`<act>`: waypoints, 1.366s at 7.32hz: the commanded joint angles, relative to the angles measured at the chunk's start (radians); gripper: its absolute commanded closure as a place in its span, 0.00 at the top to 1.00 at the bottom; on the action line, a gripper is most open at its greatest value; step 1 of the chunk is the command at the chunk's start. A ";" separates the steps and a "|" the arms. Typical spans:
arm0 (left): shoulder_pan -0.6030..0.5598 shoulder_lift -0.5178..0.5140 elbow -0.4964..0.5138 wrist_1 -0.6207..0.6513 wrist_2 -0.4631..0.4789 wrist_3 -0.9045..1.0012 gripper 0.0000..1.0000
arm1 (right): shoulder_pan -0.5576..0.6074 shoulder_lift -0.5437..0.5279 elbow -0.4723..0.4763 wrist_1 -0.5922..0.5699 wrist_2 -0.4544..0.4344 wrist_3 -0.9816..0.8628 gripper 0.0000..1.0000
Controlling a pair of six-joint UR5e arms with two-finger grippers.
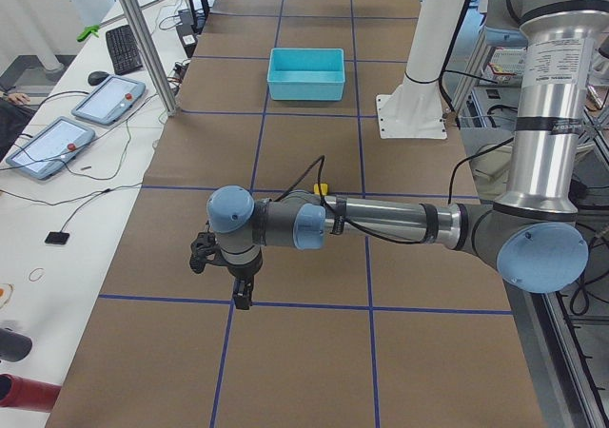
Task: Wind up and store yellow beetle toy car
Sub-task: 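Move the left gripper toward the yellow beetle toy car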
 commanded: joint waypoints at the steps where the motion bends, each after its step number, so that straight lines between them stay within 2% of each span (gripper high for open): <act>1: 0.000 0.000 -0.002 0.000 0.000 0.000 1.00 | 0.000 0.000 0.000 0.000 -0.003 -0.006 1.00; 4: 0.001 0.000 -0.050 0.003 0.000 0.000 1.00 | 0.000 -0.006 -0.002 0.000 -0.003 -0.009 1.00; 6: 0.032 -0.016 -0.138 0.041 -0.002 0.001 1.00 | 0.000 -0.008 0.000 0.000 -0.004 -0.012 1.00; 7: 0.065 -0.023 -0.189 0.035 -0.025 0.003 1.00 | 0.000 -0.009 -0.002 -0.001 -0.004 -0.012 1.00; 9: 0.227 -0.078 -0.298 0.043 -0.042 0.000 1.00 | 0.000 -0.011 -0.002 0.000 -0.003 -0.012 1.00; 10: 0.290 -0.127 -0.312 0.087 -0.040 -0.003 1.00 | -0.002 -0.009 0.000 0.000 -0.003 -0.012 1.00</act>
